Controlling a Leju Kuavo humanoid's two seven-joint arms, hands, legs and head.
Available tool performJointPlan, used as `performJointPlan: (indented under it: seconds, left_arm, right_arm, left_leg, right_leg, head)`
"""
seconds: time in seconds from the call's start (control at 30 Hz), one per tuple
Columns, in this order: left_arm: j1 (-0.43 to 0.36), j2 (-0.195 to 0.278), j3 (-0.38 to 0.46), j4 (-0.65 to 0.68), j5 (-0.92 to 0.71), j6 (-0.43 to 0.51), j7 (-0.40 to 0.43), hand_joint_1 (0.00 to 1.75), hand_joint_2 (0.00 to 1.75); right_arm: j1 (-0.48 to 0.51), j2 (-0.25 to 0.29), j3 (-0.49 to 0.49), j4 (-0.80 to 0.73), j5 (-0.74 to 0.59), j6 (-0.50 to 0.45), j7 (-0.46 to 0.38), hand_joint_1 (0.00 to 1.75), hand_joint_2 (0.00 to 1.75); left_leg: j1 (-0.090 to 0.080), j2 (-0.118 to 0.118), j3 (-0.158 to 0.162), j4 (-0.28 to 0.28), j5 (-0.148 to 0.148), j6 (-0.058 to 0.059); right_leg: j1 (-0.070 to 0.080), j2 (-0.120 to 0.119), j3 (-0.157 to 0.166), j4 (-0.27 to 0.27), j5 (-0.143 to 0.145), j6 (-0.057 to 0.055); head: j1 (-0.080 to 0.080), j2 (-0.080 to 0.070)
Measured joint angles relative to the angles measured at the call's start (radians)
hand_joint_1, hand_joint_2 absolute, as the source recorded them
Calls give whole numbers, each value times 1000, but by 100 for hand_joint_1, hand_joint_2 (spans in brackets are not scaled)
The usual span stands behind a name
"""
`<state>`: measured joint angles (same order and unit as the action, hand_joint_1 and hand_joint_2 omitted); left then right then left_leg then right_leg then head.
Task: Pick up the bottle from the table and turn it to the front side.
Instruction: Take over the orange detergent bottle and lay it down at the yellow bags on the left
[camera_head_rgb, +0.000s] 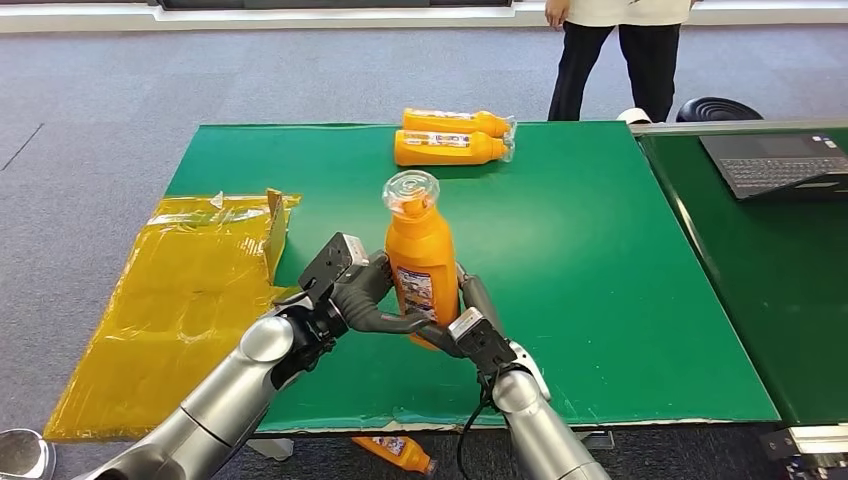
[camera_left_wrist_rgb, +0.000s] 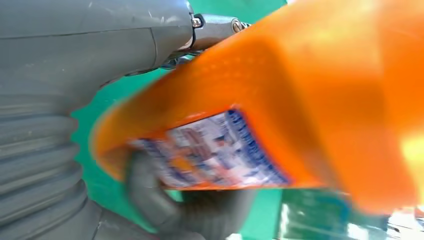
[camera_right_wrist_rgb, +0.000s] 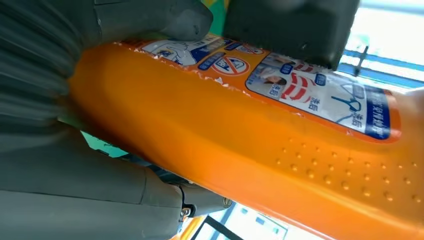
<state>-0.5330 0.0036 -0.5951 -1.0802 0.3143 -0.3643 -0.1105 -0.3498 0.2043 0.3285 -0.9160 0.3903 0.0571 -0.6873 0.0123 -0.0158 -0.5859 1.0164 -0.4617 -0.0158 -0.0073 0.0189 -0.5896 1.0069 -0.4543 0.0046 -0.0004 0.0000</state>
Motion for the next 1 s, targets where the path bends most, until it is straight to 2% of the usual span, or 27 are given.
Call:
performJointPlan:
  seconds: [0.43, 1.0]
  left_arm:
    - [-43, -43, -5, 56, 31, 16, 17, 0, 175]
    - [-113, -107, -32, 182, 46, 31, 54, 0, 175]
  right_arm:
    - [-28, 57, 0, 95, -101, 27, -16, 175, 175]
    - [-58, 59, -2, 182, -145, 32, -25, 175, 175]
  left_leg:
    - [0, 0, 0, 0, 0, 0]
    - [0, 1, 0, 0, 1, 0]
  right_leg:
    - [0, 0, 0, 0, 0, 0]
    - [0, 1, -1, 0, 1, 0]
  head:
    - [0, 0]
    - [0, 0]
